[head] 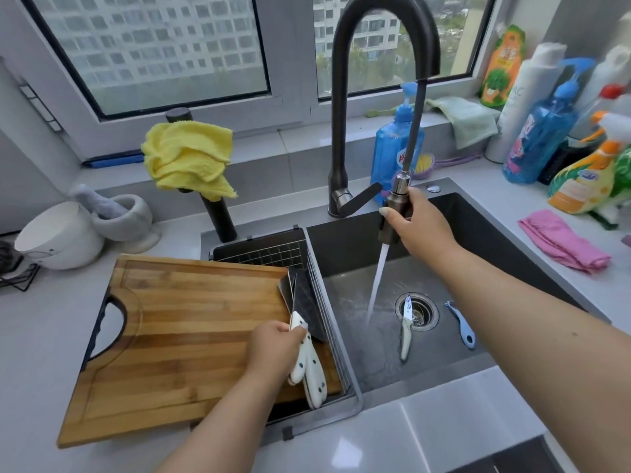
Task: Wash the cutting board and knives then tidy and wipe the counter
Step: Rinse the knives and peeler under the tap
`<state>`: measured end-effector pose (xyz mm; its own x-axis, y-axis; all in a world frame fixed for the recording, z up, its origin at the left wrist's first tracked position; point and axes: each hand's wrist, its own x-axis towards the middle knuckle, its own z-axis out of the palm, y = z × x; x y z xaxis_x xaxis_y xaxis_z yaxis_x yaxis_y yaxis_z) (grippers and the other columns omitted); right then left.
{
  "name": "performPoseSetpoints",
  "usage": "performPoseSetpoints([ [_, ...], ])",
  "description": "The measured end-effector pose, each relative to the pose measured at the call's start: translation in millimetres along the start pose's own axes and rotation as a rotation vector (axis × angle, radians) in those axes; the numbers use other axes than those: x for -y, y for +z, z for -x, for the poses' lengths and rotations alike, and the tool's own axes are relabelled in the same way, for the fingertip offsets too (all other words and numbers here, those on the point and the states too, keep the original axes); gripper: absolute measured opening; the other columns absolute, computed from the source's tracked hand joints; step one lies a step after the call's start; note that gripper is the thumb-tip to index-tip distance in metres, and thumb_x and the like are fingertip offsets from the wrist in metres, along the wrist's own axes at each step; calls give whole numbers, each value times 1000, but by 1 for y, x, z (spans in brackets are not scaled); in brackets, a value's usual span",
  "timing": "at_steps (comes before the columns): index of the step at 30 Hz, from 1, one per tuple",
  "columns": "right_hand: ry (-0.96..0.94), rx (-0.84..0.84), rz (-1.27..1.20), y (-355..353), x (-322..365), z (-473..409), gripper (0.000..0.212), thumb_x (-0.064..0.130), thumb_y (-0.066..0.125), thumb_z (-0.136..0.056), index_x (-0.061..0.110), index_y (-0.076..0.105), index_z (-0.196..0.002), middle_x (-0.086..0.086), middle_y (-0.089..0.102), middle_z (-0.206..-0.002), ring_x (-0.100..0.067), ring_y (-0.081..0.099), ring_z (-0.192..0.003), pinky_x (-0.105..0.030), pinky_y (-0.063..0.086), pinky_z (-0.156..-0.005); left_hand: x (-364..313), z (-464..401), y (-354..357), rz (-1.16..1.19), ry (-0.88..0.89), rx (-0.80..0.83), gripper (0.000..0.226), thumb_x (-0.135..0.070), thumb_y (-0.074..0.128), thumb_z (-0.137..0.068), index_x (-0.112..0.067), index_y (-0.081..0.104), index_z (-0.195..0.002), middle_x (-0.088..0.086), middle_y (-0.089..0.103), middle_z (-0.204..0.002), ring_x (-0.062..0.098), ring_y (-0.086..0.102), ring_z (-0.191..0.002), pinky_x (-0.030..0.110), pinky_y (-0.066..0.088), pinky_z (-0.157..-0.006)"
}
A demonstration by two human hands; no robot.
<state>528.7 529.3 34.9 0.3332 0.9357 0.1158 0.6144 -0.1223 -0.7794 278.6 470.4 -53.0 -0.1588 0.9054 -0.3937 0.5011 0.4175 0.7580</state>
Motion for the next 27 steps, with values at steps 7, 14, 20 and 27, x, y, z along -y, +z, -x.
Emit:
performPoseSetpoints([
  [7, -47, 49, -12, -5, -8, -15, 42, 36, 59, -93, 21, 45, -130, 8, 53, -107, -12, 52, -92, -19, 42, -70, -12, -6, 23, -288, 75, -73, 30, -40, 67, -82, -11, 61, -76, 5, 63, -71, 22, 59, -67, 31, 45, -61],
  [14, -113, 130, 29, -21, -26, -32, 40, 39, 61, -91, 23, 47, -126, 9, 54, -106, -11, 53, -92, -24, 41, -78, -39, -1, 42, -423, 196, -205, 15, -38, 57, -88, -23, 59, -90, -6, 58, -88, 10, 56, -71, 26, 45, -55],
  [20, -168, 227, 18, -41, -41, -45, 41, 43, 65, -87, 27, 51, -123, 11, 58, -101, -6, 56, -82, -18, 39, -70, -91, -11, 119, -365, 295, 125, 11, -30, 56, -86, -23, 63, -82, -7, 62, -82, 14, 59, -81, 26, 43, -65],
  [27, -227, 362, 6, -61, -55, -64, 41, 45, 67, -84, 31, 50, -119, 19, 57, -93, 5, 53, -73, -17, 40, -71, -103, -49, 211, -389, 141, 377, 18, -16, 49, -86, -19, 55, -69, 4, 64, -73, 25, 59, -74, 34, 54, -72],
])
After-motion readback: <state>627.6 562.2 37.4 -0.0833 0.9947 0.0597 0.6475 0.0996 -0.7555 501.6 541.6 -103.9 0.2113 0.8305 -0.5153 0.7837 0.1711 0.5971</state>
